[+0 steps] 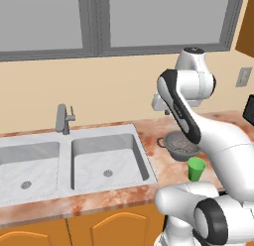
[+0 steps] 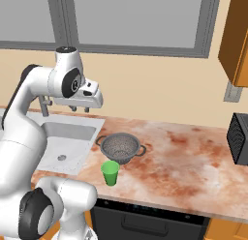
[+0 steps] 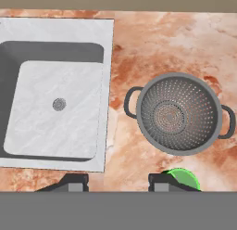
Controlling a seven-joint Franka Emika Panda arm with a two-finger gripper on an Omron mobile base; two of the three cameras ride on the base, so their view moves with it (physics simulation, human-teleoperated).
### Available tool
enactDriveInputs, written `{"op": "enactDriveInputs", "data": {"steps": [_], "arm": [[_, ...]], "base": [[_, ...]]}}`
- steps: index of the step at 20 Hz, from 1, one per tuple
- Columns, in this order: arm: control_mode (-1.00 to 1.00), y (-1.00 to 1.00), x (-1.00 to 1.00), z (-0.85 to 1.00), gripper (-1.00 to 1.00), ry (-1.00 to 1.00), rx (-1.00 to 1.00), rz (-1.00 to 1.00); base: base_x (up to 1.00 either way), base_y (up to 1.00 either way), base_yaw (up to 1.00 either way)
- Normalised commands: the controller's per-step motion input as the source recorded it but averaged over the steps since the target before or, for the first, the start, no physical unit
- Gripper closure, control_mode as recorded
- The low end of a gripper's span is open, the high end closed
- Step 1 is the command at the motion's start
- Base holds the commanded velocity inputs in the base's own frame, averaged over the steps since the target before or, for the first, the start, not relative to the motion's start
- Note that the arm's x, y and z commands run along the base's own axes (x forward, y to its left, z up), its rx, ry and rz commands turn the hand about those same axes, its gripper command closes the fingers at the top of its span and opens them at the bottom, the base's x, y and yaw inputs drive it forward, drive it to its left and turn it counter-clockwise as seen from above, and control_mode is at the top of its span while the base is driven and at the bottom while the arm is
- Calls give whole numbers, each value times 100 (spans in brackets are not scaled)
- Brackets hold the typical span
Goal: Place the colander in the left basin and the cup in the right basin of the sink.
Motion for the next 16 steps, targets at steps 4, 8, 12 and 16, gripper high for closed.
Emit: {"op": "enactDriveInputs", "data": {"steps": [4,8,12,16], "arm": [[-100,0,-13,0,-100,0,0,-1],[-100,0,-41,0,-100,0,0,-4],[-100,0,-47,0,-100,0,0,-5],[-100,0,-39,-3,-100,0,1,-4]], "base": [[0,0,0],[0,0,0],[0,0,0],[0,0,0]]}}
